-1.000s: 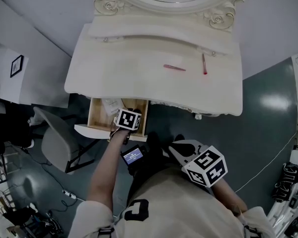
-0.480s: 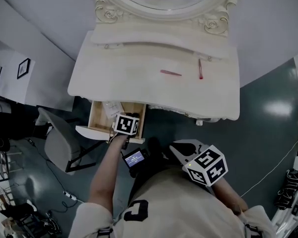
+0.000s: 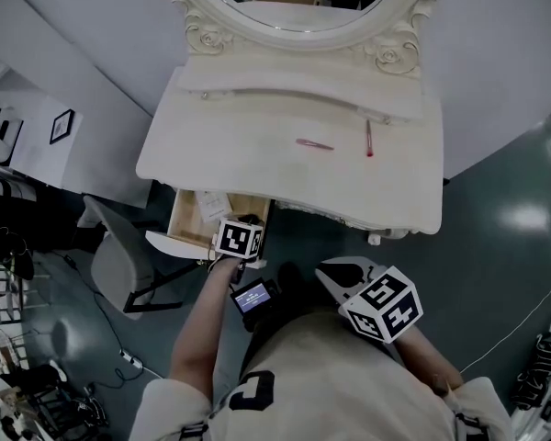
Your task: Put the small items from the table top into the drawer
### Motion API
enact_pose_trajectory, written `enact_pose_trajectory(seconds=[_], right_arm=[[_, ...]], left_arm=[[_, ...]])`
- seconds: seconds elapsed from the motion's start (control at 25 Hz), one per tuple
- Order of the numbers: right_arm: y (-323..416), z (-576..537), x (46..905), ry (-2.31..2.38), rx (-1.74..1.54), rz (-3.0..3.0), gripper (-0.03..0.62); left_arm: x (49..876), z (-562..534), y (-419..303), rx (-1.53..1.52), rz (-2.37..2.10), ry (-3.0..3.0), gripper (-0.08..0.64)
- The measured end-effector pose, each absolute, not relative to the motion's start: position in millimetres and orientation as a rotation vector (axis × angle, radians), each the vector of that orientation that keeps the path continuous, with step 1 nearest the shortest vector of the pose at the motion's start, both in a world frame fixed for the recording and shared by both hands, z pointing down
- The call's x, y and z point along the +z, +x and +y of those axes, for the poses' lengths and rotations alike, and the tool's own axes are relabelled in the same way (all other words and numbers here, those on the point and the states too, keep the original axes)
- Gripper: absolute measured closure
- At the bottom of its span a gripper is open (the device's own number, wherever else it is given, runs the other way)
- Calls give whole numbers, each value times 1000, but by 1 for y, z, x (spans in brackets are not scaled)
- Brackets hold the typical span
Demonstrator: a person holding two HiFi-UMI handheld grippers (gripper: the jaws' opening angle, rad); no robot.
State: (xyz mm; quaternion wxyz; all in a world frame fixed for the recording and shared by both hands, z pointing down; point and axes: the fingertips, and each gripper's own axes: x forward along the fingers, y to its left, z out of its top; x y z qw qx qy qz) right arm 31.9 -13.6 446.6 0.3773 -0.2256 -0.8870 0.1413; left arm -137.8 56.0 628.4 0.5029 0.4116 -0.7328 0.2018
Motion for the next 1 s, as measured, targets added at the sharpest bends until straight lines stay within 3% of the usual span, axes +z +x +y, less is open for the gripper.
enact_pose_trajectory(seconds=[1.0], right_arm=[[78, -77, 437, -668, 362, -2328, 565]], left_arm=[[579, -31, -89, 551, -1859, 1052, 371]])
